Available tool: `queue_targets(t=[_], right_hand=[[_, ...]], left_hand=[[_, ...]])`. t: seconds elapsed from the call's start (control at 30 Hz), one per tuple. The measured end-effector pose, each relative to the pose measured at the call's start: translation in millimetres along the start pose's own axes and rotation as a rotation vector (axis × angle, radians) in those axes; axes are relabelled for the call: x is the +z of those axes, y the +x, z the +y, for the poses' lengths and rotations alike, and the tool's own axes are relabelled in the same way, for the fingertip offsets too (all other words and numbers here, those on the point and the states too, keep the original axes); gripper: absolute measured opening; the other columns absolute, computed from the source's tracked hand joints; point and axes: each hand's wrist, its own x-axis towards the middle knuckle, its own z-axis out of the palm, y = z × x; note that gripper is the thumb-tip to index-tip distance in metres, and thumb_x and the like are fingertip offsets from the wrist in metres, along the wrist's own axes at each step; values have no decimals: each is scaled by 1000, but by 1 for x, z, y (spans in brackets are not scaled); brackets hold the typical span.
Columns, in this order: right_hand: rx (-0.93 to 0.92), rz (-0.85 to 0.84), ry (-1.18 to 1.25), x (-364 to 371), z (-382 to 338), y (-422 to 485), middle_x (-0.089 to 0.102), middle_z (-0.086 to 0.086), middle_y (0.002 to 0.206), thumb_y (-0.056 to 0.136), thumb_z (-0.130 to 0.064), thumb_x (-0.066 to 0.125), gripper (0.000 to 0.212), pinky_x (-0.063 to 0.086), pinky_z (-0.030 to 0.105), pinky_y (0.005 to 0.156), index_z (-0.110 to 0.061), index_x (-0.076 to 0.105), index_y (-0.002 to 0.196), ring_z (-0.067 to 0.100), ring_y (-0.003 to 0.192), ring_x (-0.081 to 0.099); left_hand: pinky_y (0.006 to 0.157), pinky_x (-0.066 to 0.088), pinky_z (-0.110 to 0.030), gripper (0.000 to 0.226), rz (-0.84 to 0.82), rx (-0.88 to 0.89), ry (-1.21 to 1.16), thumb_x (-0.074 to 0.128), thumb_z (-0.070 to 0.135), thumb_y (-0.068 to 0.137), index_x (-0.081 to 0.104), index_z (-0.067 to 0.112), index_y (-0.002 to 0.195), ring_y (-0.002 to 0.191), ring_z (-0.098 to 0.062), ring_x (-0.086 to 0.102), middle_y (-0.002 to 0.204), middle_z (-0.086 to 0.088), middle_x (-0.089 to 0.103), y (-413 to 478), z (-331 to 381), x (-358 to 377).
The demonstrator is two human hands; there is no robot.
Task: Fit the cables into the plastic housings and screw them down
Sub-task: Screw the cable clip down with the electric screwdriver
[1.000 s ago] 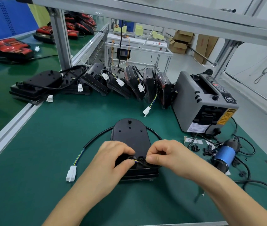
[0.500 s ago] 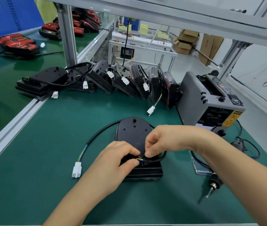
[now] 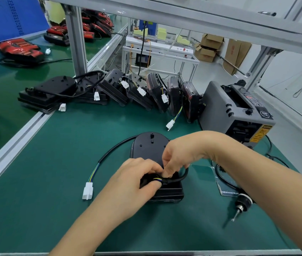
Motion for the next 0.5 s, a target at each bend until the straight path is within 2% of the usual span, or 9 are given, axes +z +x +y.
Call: queue_targets(t=[0.07, 0.13, 0.23, 0.37, 0.43, 0.5], right_hand=[[-8, -5, 82, 3, 5, 2, 58, -7, 74, 85, -37, 66, 18, 47, 19, 64, -25, 63, 73, 7, 70, 52], [-16, -18, 166, 5, 9, 3, 58, -4, 76, 86, -35, 66, 17, 48, 20, 66, -24, 64, 73, 9, 73, 51], [-16, -29, 229, 5, 12, 5, 57, -4, 75, 85, -34, 67, 16, 48, 19, 65, -24, 66, 72, 10, 72, 51], [3, -42, 258, 3, 14, 9, 54, -6, 68, 84, -33, 69, 18, 49, 20, 63, -25, 67, 68, 9, 69, 51], [7, -54, 279, 3, 16, 10, 54, -6, 69, 84, -33, 69, 17, 50, 20, 62, -24, 67, 69, 10, 70, 50], [12, -60, 306, 4, 18, 11, 55, -6, 67, 82, -32, 71, 18, 51, 20, 61, -23, 68, 67, 10, 69, 50]], left_hand=[[82, 30, -6, 27, 53, -18, 66, 66, 50, 73, 58, 41, 96, 103, 6, 39, 92, 23, 53, 0, 4, 8], [78, 29, -5, 34, 156, -39, 130, 67, 57, 65, 56, 36, 89, 94, 3, 38, 85, 20, 49, 0, 8, 20], [75, 30, -9, 29, 283, -11, 186, 75, 44, 70, 54, 25, 80, 81, -4, 36, 77, 15, 44, 0, 13, 33], [77, 33, -22, 24, 354, 20, 172, 77, 27, 74, 54, 24, 78, 75, -9, 41, 77, 11, 44, -3, 14, 38], [80, 44, -30, 19, 355, 51, 184, 78, 22, 75, 60, 23, 82, 81, -14, 53, 80, 7, 47, -6, 14, 38], [89, 50, -50, 14, 364, 117, 263, 77, 16, 77, 65, 18, 83, 95, -27, 64, 78, 1, 51, -9, 11, 38]])
